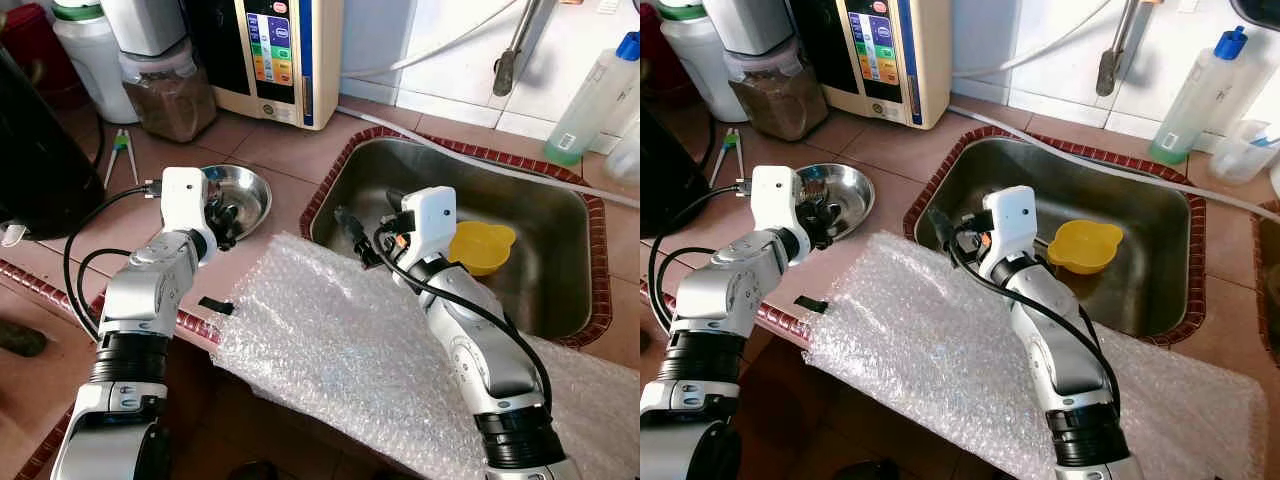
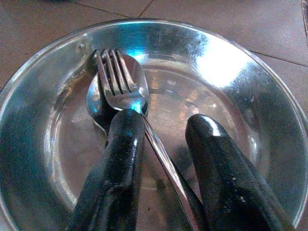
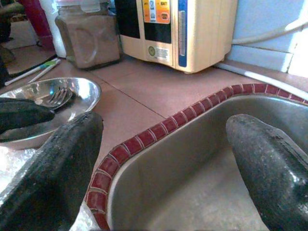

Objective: Kitchen organization

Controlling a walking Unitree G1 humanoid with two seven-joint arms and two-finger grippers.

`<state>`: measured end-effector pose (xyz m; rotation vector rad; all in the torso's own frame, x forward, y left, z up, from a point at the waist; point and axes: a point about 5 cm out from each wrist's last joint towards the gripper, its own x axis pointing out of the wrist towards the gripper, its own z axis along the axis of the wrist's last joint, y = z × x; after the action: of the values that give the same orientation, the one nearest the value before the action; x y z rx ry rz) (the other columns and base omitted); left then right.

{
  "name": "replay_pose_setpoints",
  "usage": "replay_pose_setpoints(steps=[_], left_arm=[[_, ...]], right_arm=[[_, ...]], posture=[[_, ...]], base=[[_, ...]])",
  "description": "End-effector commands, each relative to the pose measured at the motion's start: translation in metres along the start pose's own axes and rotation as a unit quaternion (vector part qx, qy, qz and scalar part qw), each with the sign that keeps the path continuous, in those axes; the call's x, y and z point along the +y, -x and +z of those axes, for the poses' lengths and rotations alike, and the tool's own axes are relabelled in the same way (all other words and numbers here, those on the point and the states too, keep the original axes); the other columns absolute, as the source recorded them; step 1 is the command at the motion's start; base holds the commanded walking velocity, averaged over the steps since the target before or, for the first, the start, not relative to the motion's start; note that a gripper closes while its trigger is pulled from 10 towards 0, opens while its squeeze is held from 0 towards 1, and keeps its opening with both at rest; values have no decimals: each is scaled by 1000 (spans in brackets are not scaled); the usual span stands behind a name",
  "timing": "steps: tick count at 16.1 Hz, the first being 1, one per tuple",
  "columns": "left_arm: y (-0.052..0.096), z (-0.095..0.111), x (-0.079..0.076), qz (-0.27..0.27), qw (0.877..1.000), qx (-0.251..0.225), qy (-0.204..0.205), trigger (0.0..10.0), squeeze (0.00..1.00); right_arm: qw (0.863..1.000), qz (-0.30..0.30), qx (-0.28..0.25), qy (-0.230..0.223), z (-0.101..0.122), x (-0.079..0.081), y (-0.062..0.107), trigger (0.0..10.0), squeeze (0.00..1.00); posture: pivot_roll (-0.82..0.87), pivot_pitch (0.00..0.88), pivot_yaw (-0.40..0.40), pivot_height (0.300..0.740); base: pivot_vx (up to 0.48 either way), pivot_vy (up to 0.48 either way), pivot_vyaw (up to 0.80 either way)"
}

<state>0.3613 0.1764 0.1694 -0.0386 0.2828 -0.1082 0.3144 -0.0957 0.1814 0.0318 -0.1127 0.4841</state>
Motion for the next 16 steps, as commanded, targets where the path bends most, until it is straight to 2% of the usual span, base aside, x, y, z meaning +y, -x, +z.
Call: replay_pose_setpoints(steps=[1,7,11,12,16], left_arm=[[0,-22,1,4,999,48,3,0,0],[2,-16,4,17,999,33,-4,0,0],[6,3,8,48,999,-20,-13,0,0],[7,4,8,50,998,-20,-19,0,0],[8,11,8,67,996,-53,-4,0,0]], right_arm=[[1000,-1,-1,1,1,0,-1,10000,0],[1000,-3,-3,1,1,-1,-3,10000,0],[1000,-4,-4,1,2,0,-4,10000,0],[1000,-4,-4,1,2,0,-4,10000,0],[1000,-7,-5,3,2,-1,-5,10000,0]], posture=[[25,141,23,740],[28,143,23,740],[28,142,22,740],[29,142,21,740],[28,141,21,740]], base=[[0,0,0],[0,0,0],[0,0,0],[0,0,0],[0,0,0]])
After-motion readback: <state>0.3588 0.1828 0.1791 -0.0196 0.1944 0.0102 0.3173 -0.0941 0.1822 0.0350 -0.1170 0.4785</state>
